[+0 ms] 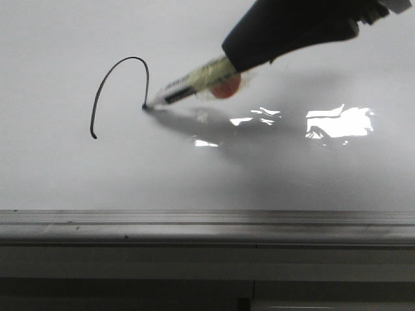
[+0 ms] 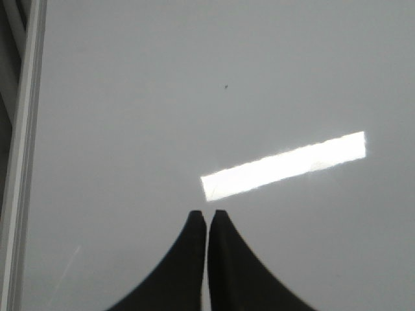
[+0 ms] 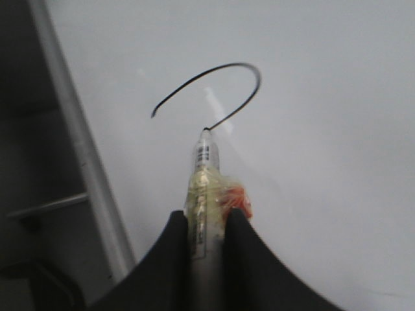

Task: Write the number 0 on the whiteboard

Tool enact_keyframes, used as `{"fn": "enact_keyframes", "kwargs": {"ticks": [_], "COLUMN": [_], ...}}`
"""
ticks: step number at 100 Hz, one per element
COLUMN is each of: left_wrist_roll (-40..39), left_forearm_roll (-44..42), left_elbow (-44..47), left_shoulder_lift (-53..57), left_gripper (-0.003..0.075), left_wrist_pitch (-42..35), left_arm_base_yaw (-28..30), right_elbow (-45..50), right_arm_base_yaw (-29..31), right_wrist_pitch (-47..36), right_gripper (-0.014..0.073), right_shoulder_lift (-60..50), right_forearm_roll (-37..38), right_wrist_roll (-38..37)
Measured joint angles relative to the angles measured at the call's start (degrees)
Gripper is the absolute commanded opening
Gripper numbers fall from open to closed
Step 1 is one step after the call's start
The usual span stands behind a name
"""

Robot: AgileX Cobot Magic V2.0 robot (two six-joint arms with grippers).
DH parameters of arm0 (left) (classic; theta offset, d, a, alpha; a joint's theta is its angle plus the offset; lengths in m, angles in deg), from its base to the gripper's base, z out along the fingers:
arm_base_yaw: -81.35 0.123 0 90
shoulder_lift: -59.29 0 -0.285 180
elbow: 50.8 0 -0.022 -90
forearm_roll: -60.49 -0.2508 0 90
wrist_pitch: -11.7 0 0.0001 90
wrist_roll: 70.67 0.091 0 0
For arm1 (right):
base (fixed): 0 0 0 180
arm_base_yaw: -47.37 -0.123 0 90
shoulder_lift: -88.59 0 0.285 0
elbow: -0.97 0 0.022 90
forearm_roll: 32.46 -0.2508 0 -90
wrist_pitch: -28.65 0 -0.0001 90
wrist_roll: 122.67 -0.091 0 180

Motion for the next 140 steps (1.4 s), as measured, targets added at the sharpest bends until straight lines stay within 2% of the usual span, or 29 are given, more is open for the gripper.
{"fn": "enact_keyframes", "kwargs": {"ticks": [9,24,45,63,87,104,123,140], "left_wrist_roll": [0.0,0.0,0.0,0.0,0.0,0.1,0.4,0.4], "left_forearm_roll": [0.0,0.0,0.0,0.0,0.0,-0.5,-1.1,-1.4], "left_elbow": [0.0,0.0,0.0,0.0,0.0,0.0,0.1,0.8], "left_shoulder_lift": [0.0,0.0,0.0,0.0,0.0,0.0,0.0,0.0], "left_gripper": [-0.002,-0.002,-0.002,-0.002,-0.002,-0.002,-0.002,-0.002], "left_wrist_pitch": [0.0,0.0,0.0,0.0,0.0,3.2,13.3,18.6], "left_arm_base_yaw": [0.0,0.0,0.0,0.0,0.0,0.0,0.0,0.0], "right_elbow": [0.0,0.0,-0.5,-1.3,-1.3,-1.3,-0.9,1.2], "right_arm_base_yaw": [0.0,-0.8,-5.4,-5.8,-5.8,-5.7,-5.7,-5.7], "right_wrist_pitch": [3.0,3.2,-1.9,-6.9,-6.3,0.2,15.6,20.0], "right_gripper": [-0.0069,-0.0069,-0.0069,-0.0069,-0.0069,-0.0069,-0.0069,-0.0069], "right_shoulder_lift": [0.8,3.5,6.4,6.6,5.0,-0.8,-4.8,-4.8], "right_forearm_roll": [-0.5,-2.4,-2.7,-2.7,-2.1,-1.6,-1.2,-0.4], "right_wrist_roll": [-0.1,-0.1,0.4,0.5,0.5,0.5,0.7,0.6]}}
